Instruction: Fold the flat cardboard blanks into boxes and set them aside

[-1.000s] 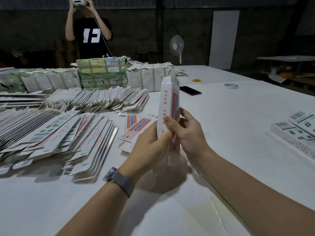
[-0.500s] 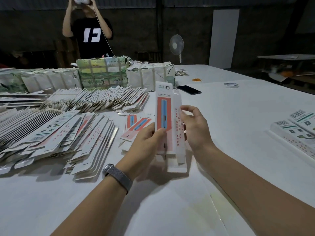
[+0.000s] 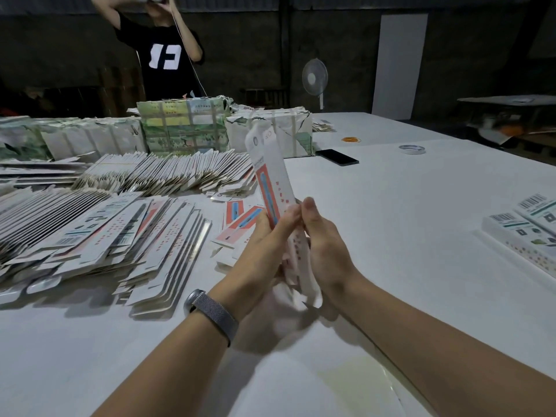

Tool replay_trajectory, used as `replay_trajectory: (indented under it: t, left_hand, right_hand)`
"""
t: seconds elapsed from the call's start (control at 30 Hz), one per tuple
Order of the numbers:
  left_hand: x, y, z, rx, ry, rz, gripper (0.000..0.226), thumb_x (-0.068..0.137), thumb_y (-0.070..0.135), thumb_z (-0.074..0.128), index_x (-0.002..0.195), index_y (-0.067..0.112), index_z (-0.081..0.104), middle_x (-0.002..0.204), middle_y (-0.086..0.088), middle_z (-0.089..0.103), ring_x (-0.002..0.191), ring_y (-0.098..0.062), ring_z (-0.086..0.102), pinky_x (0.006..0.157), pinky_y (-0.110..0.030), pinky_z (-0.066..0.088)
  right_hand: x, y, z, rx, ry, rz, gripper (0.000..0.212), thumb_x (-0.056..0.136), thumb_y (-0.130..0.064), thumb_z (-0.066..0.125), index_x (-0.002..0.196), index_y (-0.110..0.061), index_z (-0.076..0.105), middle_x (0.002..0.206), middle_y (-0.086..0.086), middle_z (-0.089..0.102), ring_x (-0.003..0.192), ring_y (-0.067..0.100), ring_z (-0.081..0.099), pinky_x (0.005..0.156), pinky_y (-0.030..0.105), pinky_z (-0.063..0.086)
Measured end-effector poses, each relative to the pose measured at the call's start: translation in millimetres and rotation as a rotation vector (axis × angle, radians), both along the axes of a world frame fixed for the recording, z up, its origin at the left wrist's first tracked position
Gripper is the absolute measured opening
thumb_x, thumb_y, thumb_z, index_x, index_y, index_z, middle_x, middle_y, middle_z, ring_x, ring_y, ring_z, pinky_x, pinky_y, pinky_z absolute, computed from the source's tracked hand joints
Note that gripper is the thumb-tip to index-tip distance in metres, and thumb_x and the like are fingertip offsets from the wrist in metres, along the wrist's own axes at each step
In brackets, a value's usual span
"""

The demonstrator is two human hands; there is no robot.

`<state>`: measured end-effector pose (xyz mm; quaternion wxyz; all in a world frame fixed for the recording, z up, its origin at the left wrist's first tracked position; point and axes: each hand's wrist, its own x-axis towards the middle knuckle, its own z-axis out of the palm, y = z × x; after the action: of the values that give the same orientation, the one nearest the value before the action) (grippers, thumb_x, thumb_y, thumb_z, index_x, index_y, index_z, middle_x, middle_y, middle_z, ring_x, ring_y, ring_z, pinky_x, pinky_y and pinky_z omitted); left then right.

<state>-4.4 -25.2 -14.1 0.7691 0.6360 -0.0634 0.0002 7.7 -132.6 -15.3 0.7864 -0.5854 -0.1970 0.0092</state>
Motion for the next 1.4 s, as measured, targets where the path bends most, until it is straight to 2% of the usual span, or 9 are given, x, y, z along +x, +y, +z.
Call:
replay_trajectory:
  t: [0.1, 0.2, 0.37, 0.47, 0.63, 0.9, 1.17, 1.27, 1.4]
  left_hand:
    - [-2, 1, -1, -0.011, -0.017, -0.036, 0.047, 0.092, 0.061, 0.061, 0.122, 0.025, 0.058, 0.092, 0.007, 0.073, 0.081, -0.013, 0.074, 0.057, -0.029, 0.056]
    - [-1, 1, -1, 0.004, -0.041, -0.025, 0.047, 0.091, 0.063, 0.056, 0.126, 0.033, 0.064, 0.112, 0.008, 0.073, 0.095, -0.018, 0.073, 0.065, -0.035, 0.059]
    - [2, -3, -6, -0.025, -0.040, 0.042, 0.029, 0.085, 0.063, 0.057, 0.102, 0.046, 0.074, 0.106, 0.003, 0.077, 0.095, -0.019, 0.076, 0.067, -0.035, 0.061]
    - [5, -2, -6, -0.022, -0.097, 0.054, 0.030, 0.092, 0.053, 0.052, 0.104, 0.040, 0.077, 0.106, -0.001, 0.078, 0.098, -0.021, 0.075, 0.074, -0.034, 0.061]
    - [8, -2, -11, 0.028, -0.141, 0.121, 0.028, 0.105, 0.038, 0.045, 0.114, 0.028, 0.069, 0.104, -0.001, 0.078, 0.097, -0.019, 0.076, 0.076, -0.029, 0.061]
    - [11, 0, -13, 0.118, -0.155, 0.177, 0.038, 0.109, 0.041, 0.036, 0.130, 0.019, 0.058, 0.106, -0.002, 0.077, 0.093, -0.017, 0.076, 0.069, -0.027, 0.061]
    - [7, 2, -6, 0.037, -0.141, 0.117, 0.036, 0.104, 0.043, 0.038, 0.113, 0.030, 0.070, 0.100, -0.011, 0.077, 0.090, -0.030, 0.076, 0.075, -0.046, 0.062]
    - [6, 4, -3, -0.007, -0.137, 0.066, 0.037, 0.095, 0.048, 0.041, 0.101, 0.039, 0.077, 0.100, -0.010, 0.077, 0.089, -0.027, 0.075, 0.074, -0.042, 0.060]
    - [5, 4, -5, 0.007, -0.107, -0.033, 0.040, 0.097, 0.050, 0.042, 0.113, 0.032, 0.074, 0.111, -0.012, 0.075, 0.099, -0.033, 0.073, 0.078, -0.041, 0.058]
  right_hand:
    - [0, -3, 3, 0.035, 0.022, 0.067, 0.044, 0.092, -0.047, 0.045, 0.115, -0.018, 0.069, 0.115, 0.014, 0.073, 0.107, 0.029, 0.070, 0.090, 0.046, 0.059]
    - [1, -3, 5, 0.014, -0.015, 0.071, 0.042, 0.099, -0.035, 0.045, 0.135, -0.017, 0.059, 0.123, 0.006, 0.071, 0.110, 0.019, 0.070, 0.092, 0.037, 0.058]
    - [5, -3, 4, -0.082, -0.113, -0.074, 0.036, 0.086, -0.046, 0.054, 0.122, -0.042, 0.057, 0.121, -0.002, 0.070, 0.112, 0.019, 0.069, 0.099, 0.043, 0.054]
    - [9, -7, 4, -0.125, -0.124, -0.170, 0.041, 0.082, -0.048, 0.061, 0.122, -0.043, 0.055, 0.113, 0.000, 0.068, 0.103, 0.023, 0.071, 0.090, 0.047, 0.058]
    - [14, -13, 0, -0.177, -0.081, -0.265, 0.063, 0.088, -0.038, 0.072, 0.145, -0.030, 0.045, 0.102, -0.011, 0.066, 0.088, 0.013, 0.073, 0.080, 0.037, 0.062]
    - [13, -8, -3, -0.178, -0.115, -0.332, 0.046, 0.084, -0.022, 0.080, 0.119, -0.038, 0.056, 0.087, -0.005, 0.064, 0.069, 0.003, 0.068, 0.067, 0.025, 0.060]
    - [16, -15, 2, -0.075, -0.041, -0.233, 0.027, 0.090, -0.012, 0.072, 0.108, -0.032, 0.064, 0.070, -0.008, 0.063, 0.070, 0.015, 0.069, 0.067, 0.035, 0.060]
    - [16, -18, 6, -0.048, -0.060, -0.195, 0.023, 0.090, -0.025, 0.066, 0.111, -0.033, 0.063, 0.086, 0.001, 0.072, 0.079, 0.021, 0.073, 0.067, 0.036, 0.061]
    - [17, -21, 11, -0.028, -0.038, -0.191, 0.018, 0.099, -0.032, 0.056, 0.114, -0.043, 0.057, 0.095, -0.001, 0.077, 0.087, 0.025, 0.074, 0.076, 0.045, 0.061]
